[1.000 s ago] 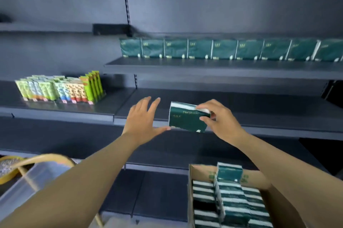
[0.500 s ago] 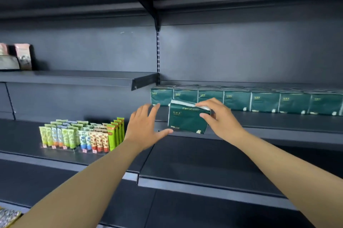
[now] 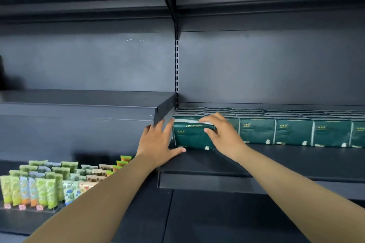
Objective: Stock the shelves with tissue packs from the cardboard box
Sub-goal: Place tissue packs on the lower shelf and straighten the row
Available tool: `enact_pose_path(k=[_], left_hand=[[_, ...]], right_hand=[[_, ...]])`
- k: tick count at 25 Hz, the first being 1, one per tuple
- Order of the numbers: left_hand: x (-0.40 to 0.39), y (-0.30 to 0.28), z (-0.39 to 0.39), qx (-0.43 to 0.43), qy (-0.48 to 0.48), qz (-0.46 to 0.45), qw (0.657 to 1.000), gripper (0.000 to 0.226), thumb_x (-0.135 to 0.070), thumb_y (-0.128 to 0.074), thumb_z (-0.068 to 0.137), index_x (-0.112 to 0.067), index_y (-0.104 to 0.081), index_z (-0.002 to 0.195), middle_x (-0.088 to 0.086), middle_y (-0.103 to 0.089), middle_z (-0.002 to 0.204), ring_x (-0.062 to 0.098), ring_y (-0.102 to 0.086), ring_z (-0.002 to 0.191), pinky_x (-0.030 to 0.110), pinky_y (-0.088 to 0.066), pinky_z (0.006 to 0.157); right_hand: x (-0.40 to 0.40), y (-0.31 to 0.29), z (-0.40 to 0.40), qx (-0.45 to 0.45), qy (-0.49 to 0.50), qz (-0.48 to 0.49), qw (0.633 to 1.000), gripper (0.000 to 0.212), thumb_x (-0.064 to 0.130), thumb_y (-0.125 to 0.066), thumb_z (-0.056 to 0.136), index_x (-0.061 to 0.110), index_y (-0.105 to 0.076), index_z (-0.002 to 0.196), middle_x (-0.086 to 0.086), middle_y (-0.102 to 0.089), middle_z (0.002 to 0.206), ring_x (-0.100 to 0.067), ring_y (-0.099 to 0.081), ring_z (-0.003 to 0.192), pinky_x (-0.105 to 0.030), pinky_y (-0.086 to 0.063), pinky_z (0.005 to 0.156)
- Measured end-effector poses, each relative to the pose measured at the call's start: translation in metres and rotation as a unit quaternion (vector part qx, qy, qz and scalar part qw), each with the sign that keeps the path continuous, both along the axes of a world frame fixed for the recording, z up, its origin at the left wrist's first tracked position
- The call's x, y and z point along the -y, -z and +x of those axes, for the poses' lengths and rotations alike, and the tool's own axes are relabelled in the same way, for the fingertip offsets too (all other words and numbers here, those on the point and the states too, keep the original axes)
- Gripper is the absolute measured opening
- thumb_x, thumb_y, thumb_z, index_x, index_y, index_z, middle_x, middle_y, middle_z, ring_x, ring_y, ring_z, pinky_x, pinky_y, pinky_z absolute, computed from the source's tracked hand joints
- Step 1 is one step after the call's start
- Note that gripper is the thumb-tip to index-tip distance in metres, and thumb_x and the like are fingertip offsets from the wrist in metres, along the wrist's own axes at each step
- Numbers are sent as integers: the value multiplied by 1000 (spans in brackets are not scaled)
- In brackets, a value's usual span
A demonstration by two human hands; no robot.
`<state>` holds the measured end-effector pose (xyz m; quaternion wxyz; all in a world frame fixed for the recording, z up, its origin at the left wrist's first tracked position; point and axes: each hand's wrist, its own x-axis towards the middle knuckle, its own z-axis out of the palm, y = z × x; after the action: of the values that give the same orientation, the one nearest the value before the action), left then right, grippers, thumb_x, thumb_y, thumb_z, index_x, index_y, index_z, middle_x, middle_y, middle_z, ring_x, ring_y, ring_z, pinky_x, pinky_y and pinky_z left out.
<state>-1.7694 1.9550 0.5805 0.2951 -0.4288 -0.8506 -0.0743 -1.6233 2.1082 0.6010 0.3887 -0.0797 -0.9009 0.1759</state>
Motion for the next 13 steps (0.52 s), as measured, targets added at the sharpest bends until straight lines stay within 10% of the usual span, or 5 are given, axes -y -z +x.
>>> enact_pose_path(k=[6, 13], left_hand=[[-37, 8, -69, 105, 43, 1, 994, 107, -90, -32, 64, -40, 19, 144, 7, -46, 141, 28, -41, 130, 38, -34, 103], [-69, 22, -107, 274, 175, 63, 943, 110, -101, -39, 38, -68, 10, 131, 15, -58, 127, 29, -58, 111, 49, -44, 97]], right_hand=[[-22, 16, -60, 4, 57, 55, 997, 30, 7, -56, 91, 13, -60, 120, 0, -52, 116, -15, -38, 115, -2, -16, 95], [-42, 11, -59, 56, 133, 173, 974, 48, 35, -64, 85, 24, -51, 130, 2, -45, 134, -17, -29, 130, -39, -26, 104]])
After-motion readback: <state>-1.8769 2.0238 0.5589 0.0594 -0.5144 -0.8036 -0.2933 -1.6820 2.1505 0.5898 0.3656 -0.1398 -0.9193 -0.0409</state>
